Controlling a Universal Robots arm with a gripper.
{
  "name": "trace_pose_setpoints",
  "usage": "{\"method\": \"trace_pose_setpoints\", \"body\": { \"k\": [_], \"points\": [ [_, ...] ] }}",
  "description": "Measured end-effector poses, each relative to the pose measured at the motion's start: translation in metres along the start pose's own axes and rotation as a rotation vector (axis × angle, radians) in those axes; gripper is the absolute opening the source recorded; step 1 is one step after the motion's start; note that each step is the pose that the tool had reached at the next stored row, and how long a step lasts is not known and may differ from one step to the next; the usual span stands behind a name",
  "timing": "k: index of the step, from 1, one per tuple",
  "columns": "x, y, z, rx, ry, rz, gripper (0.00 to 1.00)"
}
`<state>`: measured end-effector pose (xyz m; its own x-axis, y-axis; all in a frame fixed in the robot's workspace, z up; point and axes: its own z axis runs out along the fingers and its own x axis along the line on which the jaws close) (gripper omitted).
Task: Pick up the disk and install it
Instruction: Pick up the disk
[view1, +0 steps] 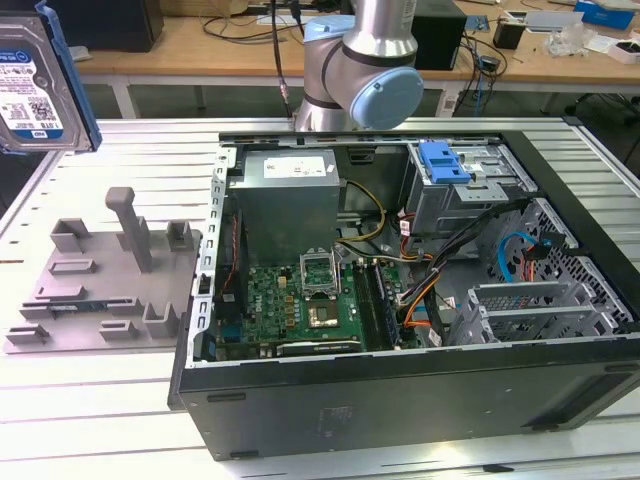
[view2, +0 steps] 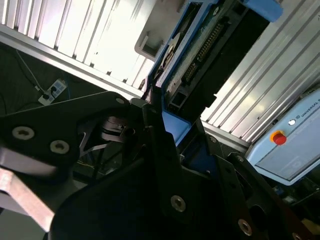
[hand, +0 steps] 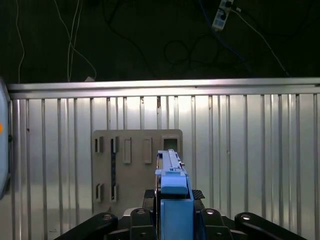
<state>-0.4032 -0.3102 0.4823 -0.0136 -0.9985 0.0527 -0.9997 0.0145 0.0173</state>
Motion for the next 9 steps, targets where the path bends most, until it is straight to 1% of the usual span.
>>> {"method": "trace_pose_setpoints", "body": {
  "k": [2, 4, 9],
  "points": [
    [0.0013, 0.0001, -0.0056, 0.0001, -0.0001, 0.0, 0.36],
    [0.0019, 0.0001, -0.0075, 0.0001, -0.0002, 0.0, 0.36],
    [0.0021, 0.0001, -0.0076, 0.0001, -0.0002, 0.0, 0.36]
  ]
}}
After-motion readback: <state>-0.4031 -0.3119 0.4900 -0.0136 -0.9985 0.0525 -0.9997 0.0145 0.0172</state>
